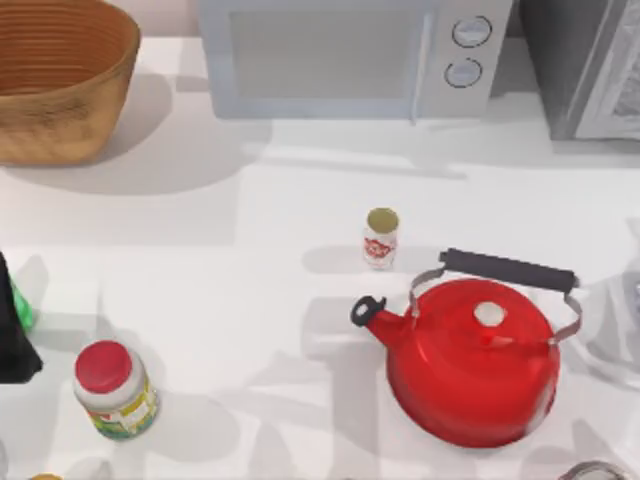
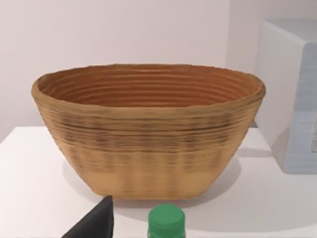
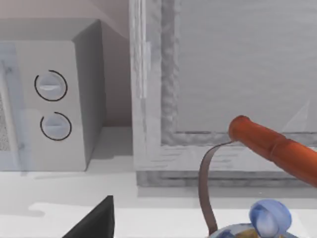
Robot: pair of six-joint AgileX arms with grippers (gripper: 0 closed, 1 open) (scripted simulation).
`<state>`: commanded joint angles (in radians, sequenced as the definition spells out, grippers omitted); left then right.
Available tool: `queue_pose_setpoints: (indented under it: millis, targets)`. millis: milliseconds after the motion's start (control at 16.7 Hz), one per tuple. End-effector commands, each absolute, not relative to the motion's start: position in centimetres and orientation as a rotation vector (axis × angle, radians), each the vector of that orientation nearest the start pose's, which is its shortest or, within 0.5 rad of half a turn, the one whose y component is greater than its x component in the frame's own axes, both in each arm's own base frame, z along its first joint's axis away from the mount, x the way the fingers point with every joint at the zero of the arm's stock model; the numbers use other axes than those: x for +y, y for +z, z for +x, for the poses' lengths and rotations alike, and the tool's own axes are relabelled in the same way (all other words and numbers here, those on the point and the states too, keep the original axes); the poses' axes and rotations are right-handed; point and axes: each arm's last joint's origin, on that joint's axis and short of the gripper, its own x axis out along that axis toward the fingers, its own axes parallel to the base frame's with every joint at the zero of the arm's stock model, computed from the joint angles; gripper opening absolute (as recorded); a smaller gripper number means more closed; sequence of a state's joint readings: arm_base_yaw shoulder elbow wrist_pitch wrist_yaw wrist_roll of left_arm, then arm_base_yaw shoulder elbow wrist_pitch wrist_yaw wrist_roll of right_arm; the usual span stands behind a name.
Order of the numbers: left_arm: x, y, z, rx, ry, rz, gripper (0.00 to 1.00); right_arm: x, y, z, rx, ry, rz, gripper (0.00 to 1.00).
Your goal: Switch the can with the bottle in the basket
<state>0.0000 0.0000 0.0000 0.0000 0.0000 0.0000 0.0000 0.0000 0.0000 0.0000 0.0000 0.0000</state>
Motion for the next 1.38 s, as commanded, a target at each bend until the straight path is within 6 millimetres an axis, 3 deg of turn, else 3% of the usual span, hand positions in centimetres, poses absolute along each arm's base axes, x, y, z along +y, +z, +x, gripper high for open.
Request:
queue_pose_setpoints:
  millis: [360,720,1380]
  targets:
    - [0.0,16.1,10.8,0.006,0.009,0.0,1.0,-0.1,16.0,10.6,0.0,0.0,0.0,1.0]
    - [1.0,15.7,12.5,0.057,0.067,0.001,1.0,-0.1,16.0,10.6,0.0,0.0,0.0,1.0]
    - [2.7,10.4,15.3,0.276,0.027,-0.005,1.0,-0.1,16.0,10.6,0.0,0.0,0.0,1.0]
